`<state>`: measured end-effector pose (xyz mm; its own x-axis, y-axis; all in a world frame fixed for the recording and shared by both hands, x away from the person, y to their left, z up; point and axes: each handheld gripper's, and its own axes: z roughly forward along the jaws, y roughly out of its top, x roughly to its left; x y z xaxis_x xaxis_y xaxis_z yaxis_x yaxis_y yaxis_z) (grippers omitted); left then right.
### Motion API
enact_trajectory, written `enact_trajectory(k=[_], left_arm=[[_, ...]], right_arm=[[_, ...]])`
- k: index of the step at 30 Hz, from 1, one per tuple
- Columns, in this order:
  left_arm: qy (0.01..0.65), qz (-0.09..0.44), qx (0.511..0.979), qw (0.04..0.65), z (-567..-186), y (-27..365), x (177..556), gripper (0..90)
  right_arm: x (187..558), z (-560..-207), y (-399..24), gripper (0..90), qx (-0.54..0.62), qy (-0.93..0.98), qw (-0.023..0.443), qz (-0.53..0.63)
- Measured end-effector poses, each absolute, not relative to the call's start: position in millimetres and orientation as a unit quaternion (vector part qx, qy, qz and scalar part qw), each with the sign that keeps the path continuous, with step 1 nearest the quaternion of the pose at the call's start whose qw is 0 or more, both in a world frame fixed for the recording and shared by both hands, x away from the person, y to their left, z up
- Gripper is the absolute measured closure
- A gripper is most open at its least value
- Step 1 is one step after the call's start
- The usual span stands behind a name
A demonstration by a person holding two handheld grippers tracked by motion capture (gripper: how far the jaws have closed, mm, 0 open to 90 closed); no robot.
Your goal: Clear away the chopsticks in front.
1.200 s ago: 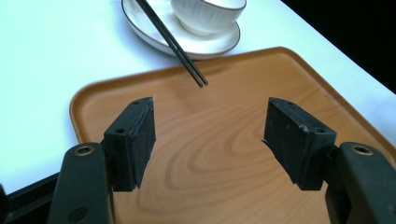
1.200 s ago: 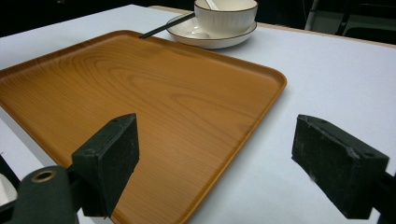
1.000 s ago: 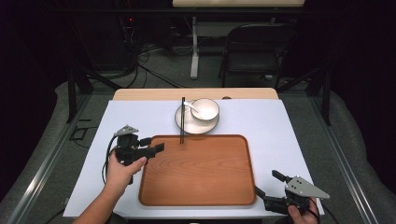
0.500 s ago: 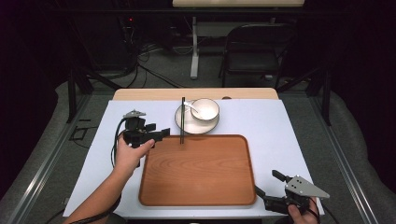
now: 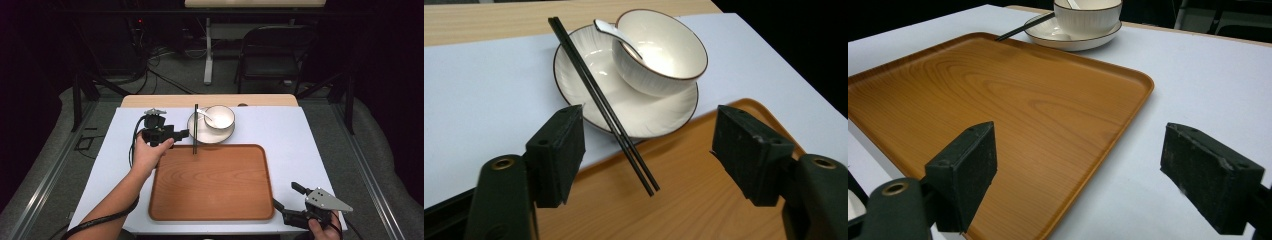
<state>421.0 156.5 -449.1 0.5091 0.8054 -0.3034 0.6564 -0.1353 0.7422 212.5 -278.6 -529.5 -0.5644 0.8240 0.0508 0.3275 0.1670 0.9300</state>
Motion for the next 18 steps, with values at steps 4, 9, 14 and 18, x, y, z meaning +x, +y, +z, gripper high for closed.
enact_trajectory(k=[4, 9, 14, 18], left_arm=[[0.491, 0.09, 0.749, 0.436, -446.8, 152.8, 430.2, 33.9], [0.497, 0.091, 0.75, 0.427, -447.2, 149.6, 440.7, 36.5], [0.499, 0.096, 0.751, 0.422, -449.9, 145.7, 451.7, 36.8], [0.501, 0.102, 0.755, 0.41, -453.1, 140.3, 459.2, 36.9]], right_arm=[[212.8, -529.5, -278.8, 14.6, 0.399, 0.724, 0.243, 0.508], [212.8, -529.6, -279.2, 14.6, 0.399, 0.723, 0.243, 0.509], [213.0, -529.6, -279.3, 14.6, 0.4, 0.723, 0.242, 0.509], [212.9, -529.6, -279.2, 14.6, 0.399, 0.723, 0.243, 0.509]])
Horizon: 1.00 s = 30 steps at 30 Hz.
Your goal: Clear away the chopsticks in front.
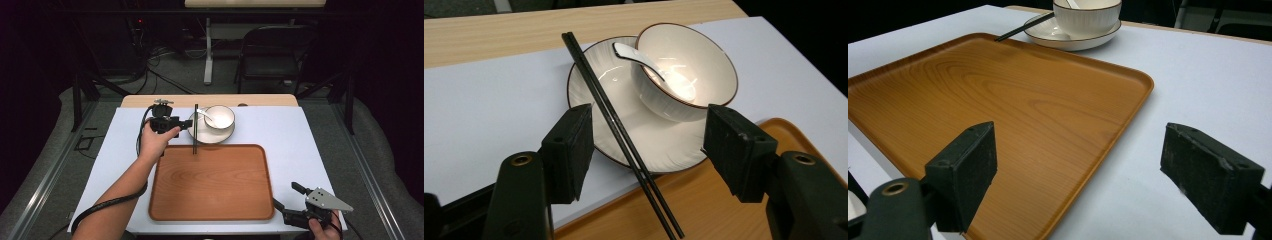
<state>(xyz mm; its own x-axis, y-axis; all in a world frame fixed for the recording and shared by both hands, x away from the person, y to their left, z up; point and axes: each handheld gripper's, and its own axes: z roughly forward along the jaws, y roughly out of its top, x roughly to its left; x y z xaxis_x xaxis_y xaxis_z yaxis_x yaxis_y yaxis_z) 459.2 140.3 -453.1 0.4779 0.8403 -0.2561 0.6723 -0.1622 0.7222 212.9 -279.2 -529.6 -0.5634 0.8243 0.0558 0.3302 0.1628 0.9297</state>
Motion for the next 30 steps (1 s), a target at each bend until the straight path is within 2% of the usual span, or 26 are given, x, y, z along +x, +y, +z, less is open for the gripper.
enact_trajectory(k=[5, 13, 19, 24, 30], left_arm=[[0.507, 0.096, 0.761, 0.394, -461.5, 133.9, 468.2, 37.4], [0.527, 0.088, 0.753, 0.383, -475.2, 128.1, 483.0, 46.6], [0.545, 0.088, 0.747, 0.37, -485.4, 123.1, 495.3, 48.3], [0.568, 0.068, 0.736, 0.362, -490.7, 119.5, 504.1, 59.3], [0.585, 0.064, 0.73, 0.347, -493.7, 113.0, 511.7, 64.6]], right_arm=[[213.0, -529.6, -279.5, 14.7, 0.4, 0.722, 0.243, 0.51], [212.8, -529.6, -279.5, 14.6, 0.399, 0.723, 0.243, 0.51], [212.8, -529.6, -279.4, 14.6, 0.397, 0.723, 0.243, 0.51], [212.6, -529.6, -279.5, 14.6, 0.396, 0.724, 0.243, 0.51], [212.8, -529.7, -280.3, 14.6, 0.396, 0.723, 0.243, 0.511]])
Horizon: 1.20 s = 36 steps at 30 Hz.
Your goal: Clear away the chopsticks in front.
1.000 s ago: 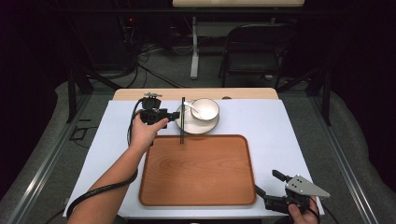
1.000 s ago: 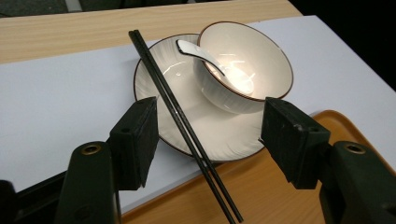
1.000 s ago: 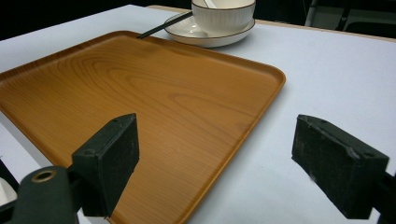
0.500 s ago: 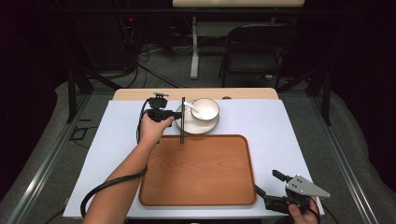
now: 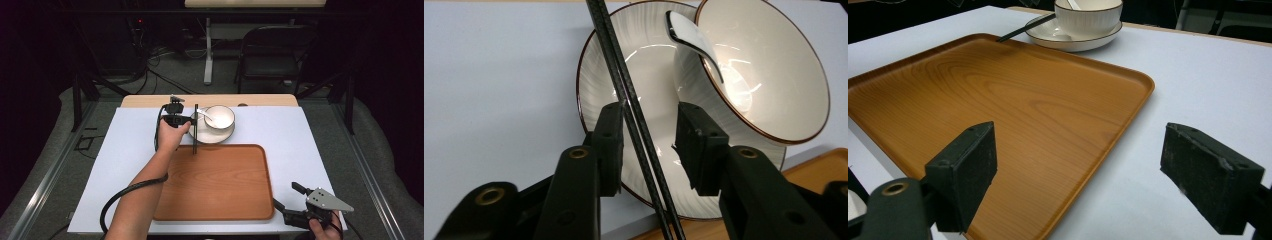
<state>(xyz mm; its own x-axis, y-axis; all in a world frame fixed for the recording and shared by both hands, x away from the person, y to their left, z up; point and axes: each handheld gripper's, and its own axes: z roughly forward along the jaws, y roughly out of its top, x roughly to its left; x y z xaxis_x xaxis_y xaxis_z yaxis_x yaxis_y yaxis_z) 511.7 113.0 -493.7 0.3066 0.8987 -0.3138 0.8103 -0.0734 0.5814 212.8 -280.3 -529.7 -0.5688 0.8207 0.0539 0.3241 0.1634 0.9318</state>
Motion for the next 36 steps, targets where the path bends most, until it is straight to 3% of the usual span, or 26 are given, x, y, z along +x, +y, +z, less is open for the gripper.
enact_trajectory(k=[36], left_arm=[[0.627, 0.037, 0.717, 0.302, -511.9, 106.5, 526.6, 78.7]], right_arm=[[212.3, -529.7, -281.1, 14.7, 0.398, 0.721, 0.24, 0.514]])
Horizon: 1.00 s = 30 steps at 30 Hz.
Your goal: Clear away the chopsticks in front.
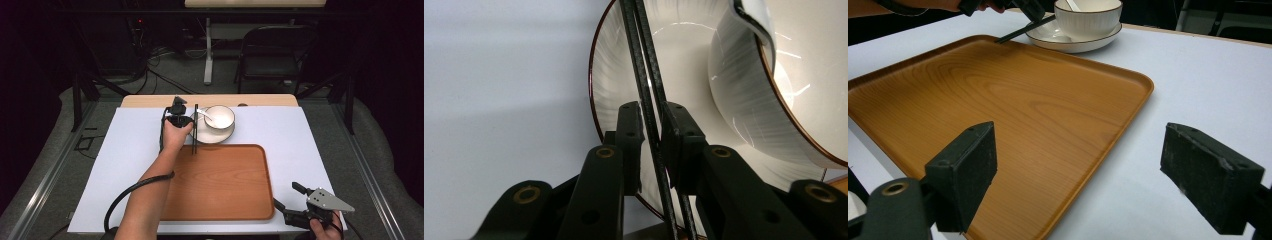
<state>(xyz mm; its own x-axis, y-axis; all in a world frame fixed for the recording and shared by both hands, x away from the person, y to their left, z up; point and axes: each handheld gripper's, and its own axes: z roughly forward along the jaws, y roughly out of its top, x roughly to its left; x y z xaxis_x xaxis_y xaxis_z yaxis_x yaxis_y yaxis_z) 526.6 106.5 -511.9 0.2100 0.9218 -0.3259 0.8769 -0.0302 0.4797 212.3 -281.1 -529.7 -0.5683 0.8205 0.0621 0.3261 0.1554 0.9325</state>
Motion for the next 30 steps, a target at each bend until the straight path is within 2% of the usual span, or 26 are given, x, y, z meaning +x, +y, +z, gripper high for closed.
enact_trajectory(k=[30], left_arm=[[0.676, -0.009, 0.673, 0.299, -516.3, 113.7, 535.7, 85.7]], right_arm=[[212.2, -529.8, -281.4, 14.6, 0.398, 0.721, 0.24, 0.515]])
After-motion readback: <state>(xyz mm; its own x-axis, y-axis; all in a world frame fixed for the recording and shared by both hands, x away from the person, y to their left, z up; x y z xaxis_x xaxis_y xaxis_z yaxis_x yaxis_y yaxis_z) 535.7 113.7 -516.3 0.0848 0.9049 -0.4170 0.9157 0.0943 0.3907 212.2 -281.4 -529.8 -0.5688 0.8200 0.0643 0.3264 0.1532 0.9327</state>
